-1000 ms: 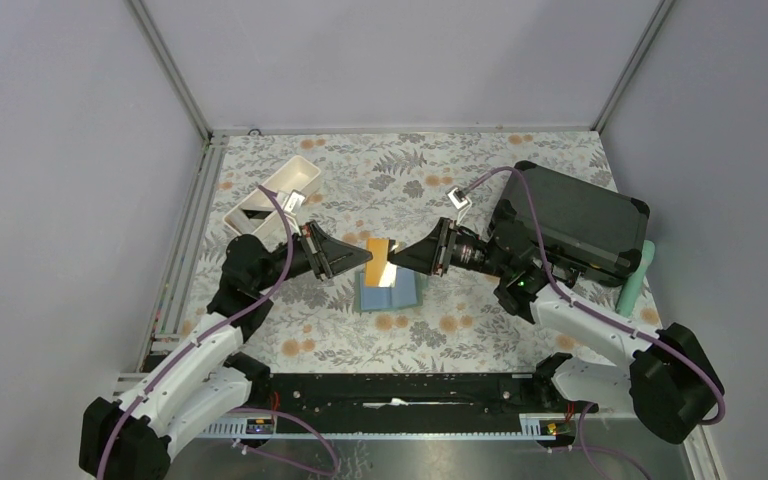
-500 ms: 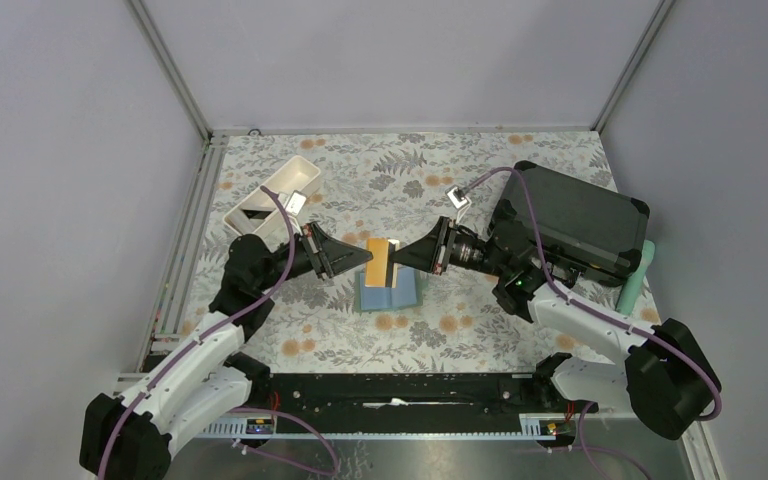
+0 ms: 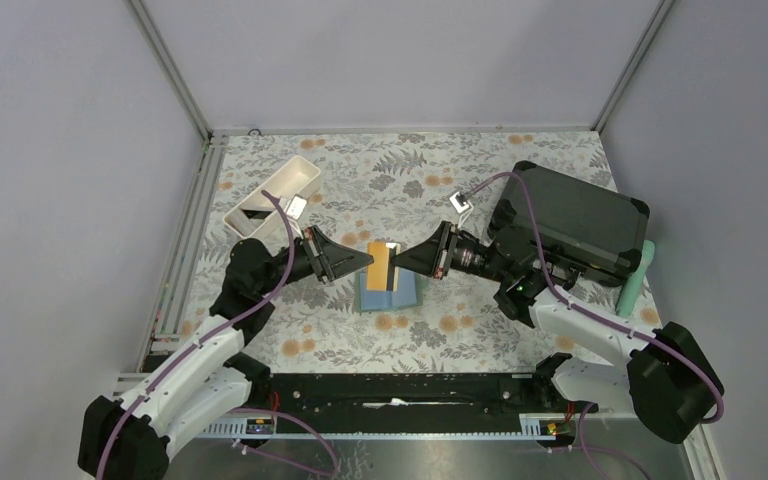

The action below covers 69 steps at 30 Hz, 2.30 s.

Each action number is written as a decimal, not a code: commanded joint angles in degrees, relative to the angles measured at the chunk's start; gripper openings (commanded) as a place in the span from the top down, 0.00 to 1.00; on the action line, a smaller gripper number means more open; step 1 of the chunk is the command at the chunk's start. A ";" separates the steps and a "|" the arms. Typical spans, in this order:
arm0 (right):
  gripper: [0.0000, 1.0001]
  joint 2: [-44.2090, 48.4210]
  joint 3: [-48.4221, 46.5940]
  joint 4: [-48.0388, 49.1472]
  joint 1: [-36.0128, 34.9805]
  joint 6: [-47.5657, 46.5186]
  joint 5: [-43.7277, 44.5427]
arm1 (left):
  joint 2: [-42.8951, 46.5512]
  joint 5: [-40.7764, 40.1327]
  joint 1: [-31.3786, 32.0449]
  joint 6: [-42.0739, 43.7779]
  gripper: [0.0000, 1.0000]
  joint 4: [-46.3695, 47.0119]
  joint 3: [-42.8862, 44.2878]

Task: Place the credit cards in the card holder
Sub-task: Place the credit card in the storage box.

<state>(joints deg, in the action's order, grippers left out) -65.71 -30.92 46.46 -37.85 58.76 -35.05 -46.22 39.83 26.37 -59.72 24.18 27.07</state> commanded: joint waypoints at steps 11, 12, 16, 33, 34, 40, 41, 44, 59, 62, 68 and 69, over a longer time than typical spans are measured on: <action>0.84 1.15 1.39 1.88 0.73 0.06 3.27 | 2.44 -3.76 -0.35 -2.87 1.00 6.32 -1.46; 0.84 1.45 1.27 1.09 0.67 -0.33 3.50 | 2.45 -3.79 -0.35 -2.37 1.00 5.26 -1.15; 0.83 2.23 0.91 -0.65 0.71 -1.58 4.02 | 2.43 -3.81 -0.35 -2.15 1.00 4.73 -1.05; 0.80 -1.20 -0.65 3.43 0.71 0.03 0.26 | 1.59 -3.54 -0.35 -2.17 1.00 4.71 -1.58; 0.80 -1.45 -0.68 3.57 0.74 0.04 0.08 | 1.50 -3.54 -0.35 -2.15 1.00 4.73 -1.66; 0.82 -2.61 -1.05 5.91 0.69 1.25 -0.89 | 1.44 -3.54 -0.36 -1.90 1.00 4.69 -1.76; 0.83 -2.59 -1.07 5.92 0.74 1.24 -0.82 | 1.49 -3.54 -0.36 -1.81 1.00 4.56 -1.76; 0.96 -2.69 -1.16 5.76 0.73 1.21 -0.93 | 1.10 -3.41 -0.35 -1.46 1.00 3.90 -1.82; 1.00 1.13 1.04 2.58 0.67 -0.31 4.00 | 4.76 -7.47 -0.35 -2.02 1.00 3.35 -3.26; 1.00 1.39 1.32 2.50 0.72 -0.33 4.52 | 5.54 -8.63 -0.35 -2.08 1.00 2.88 -3.67; 1.00 1.11 0.93 2.56 0.70 -0.78 3.30 | 5.55 -9.18 -0.35 -2.15 1.00 2.56 -3.72; 1.00 0.73 0.56 2.65 0.68 -0.83 2.38 | 5.24 -8.68 -0.35 -2.03 1.00 2.74 -3.63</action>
<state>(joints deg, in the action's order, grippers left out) -66.11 -29.71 48.47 -37.93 59.79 -33.06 -42.00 33.85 26.76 -62.02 24.71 23.75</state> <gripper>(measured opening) 0.017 0.021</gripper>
